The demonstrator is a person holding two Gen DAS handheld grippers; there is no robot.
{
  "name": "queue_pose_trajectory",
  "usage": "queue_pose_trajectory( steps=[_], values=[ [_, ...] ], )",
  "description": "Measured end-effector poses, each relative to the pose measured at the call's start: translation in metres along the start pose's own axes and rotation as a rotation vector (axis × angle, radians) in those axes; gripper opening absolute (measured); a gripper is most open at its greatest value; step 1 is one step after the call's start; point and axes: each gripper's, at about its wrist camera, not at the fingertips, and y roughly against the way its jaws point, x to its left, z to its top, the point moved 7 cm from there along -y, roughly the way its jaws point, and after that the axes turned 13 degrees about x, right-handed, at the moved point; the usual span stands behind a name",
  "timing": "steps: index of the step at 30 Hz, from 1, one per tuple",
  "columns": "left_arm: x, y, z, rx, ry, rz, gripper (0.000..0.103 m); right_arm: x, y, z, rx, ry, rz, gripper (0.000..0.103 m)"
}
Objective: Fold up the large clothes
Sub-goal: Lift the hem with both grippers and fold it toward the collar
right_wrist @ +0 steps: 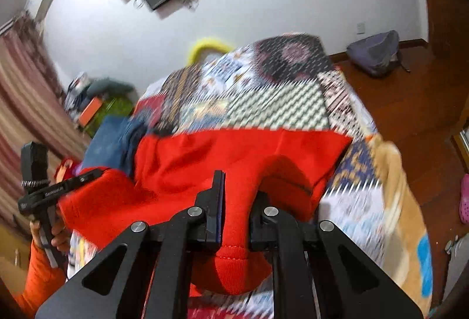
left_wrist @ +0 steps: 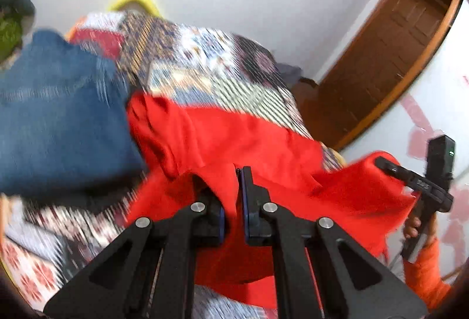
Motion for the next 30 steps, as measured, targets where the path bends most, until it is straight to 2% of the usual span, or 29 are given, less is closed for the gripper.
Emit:
queue_pose_trajectory(
  steps=[3,5,7,12,16,20,22,24,26,29,30],
  values=[
    [0.018,-0.005,0.032,-0.055,0.055,-0.018,0.008,-0.019,-0.015,0.023,-0.032,-0.046,-0.026,0.009],
    [0.032,-0.018,0.050,-0.062,0.103,-0.022,0.008,-0.031,-0.031,0.036,-0.031,-0.076,-0.045,0.009],
    [0.046,-0.034,0.060,-0.057,0.130,0.029,0.008,-0.040,-0.046,0.044,-0.020,-0.080,-0.083,0.009],
    [0.074,-0.087,0.074,0.010,0.179,0.077,0.009,-0.063,-0.100,0.053,0.083,-0.066,-0.161,0.009],
    [0.079,-0.112,0.076,0.025,0.142,0.136,0.014,-0.079,-0.130,0.045,0.176,-0.076,-0.180,0.011],
    [0.071,-0.116,0.071,0.034,0.074,0.192,0.016,-0.085,-0.131,0.036,0.243,-0.106,-0.174,0.022],
    [0.067,-0.113,0.068,0.046,0.049,0.215,0.019,-0.086,-0.127,0.035,0.265,-0.128,-0.169,0.024],
    [0.063,-0.108,0.066,0.067,0.035,0.228,0.034,-0.086,-0.116,0.033,0.280,-0.148,-0.175,0.026],
    [0.058,-0.100,0.061,0.084,0.023,0.242,0.050,-0.084,-0.105,0.034,0.268,-0.147,-0.198,0.033],
    [0.049,-0.080,0.056,0.059,-0.013,0.274,0.054,-0.078,-0.081,0.036,0.216,-0.110,-0.261,0.045],
    [0.047,-0.074,0.055,0.055,-0.021,0.280,0.054,-0.076,-0.072,0.036,0.194,-0.097,-0.277,0.045]
  ],
)
